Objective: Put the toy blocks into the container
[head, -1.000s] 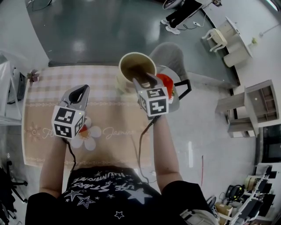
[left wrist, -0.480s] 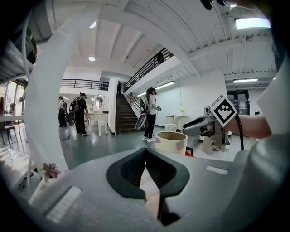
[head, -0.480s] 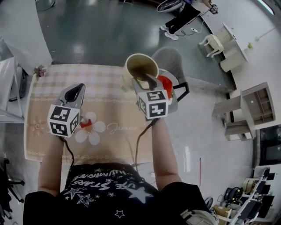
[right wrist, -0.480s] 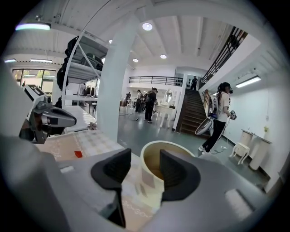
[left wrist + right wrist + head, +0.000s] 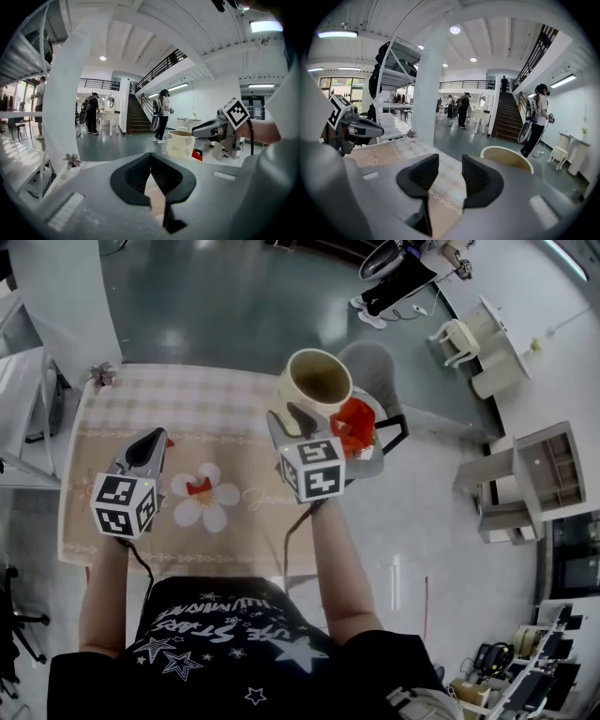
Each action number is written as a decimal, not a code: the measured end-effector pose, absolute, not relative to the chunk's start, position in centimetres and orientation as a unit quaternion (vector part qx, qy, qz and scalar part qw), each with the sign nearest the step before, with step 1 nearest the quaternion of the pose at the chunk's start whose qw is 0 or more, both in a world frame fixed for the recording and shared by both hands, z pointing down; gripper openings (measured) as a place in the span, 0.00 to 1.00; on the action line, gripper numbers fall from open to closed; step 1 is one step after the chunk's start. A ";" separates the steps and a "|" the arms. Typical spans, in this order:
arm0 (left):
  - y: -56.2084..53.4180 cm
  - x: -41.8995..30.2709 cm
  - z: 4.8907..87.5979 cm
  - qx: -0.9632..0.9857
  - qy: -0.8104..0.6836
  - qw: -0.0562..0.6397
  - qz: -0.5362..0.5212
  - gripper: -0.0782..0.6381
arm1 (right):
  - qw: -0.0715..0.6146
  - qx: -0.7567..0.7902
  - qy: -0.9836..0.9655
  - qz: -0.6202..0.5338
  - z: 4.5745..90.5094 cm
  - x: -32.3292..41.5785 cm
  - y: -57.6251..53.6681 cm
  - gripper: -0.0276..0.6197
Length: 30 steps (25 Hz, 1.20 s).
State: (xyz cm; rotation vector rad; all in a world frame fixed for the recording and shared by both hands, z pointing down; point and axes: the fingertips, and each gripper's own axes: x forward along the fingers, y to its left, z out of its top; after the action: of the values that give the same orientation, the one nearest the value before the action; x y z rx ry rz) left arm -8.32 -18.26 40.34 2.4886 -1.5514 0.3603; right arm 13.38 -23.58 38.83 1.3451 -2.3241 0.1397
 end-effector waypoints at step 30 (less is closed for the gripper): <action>-11.3 -15.9 49.1 0.812 -0.530 0.187 0.161 0.12 | 0.406 0.280 -0.867 0.065 53.5 0.2 -11.9 0.29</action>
State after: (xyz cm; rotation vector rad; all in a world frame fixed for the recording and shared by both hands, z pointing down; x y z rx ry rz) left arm -15.95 -11.27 49.07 2.2848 -1.4916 0.4532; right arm 0.21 -11.88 53.45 0.7076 -2.1884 0.1650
